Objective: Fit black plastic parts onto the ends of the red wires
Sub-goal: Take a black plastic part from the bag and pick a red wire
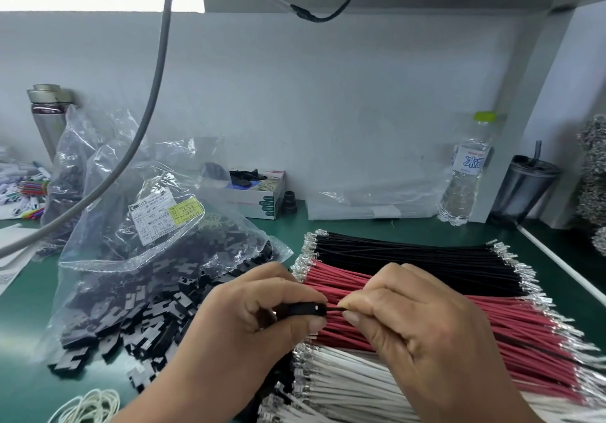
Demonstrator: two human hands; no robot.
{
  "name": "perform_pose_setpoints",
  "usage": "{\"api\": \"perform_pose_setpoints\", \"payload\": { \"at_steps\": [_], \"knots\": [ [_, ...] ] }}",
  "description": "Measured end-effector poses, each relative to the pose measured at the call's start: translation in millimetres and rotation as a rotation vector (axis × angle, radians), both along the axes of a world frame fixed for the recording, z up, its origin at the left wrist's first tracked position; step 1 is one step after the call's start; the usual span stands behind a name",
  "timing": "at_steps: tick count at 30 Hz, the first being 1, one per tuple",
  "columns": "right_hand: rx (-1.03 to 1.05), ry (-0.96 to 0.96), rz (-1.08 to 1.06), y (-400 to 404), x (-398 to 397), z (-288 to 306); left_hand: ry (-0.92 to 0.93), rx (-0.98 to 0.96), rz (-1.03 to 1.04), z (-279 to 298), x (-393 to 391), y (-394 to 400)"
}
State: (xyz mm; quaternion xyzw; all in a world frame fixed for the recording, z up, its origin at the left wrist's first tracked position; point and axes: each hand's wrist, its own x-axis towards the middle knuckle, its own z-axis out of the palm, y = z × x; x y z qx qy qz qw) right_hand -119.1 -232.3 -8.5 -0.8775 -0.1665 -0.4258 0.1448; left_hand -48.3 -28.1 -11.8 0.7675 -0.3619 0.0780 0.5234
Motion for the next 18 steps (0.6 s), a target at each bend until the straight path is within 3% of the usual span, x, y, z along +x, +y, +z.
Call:
{"api": "perform_pose_setpoints", "payload": {
  "at_steps": [6,18],
  "knots": [
    [0.117,0.043,0.024,1.1,-2.6,-0.9,0.104,-0.145,-0.06,-2.6,1.7,-0.4],
    [0.052,0.013,0.009,-1.1,-2.4,-0.4,0.136,-0.102,-0.092,-5.7,-0.6,-0.6]
  ]
}}
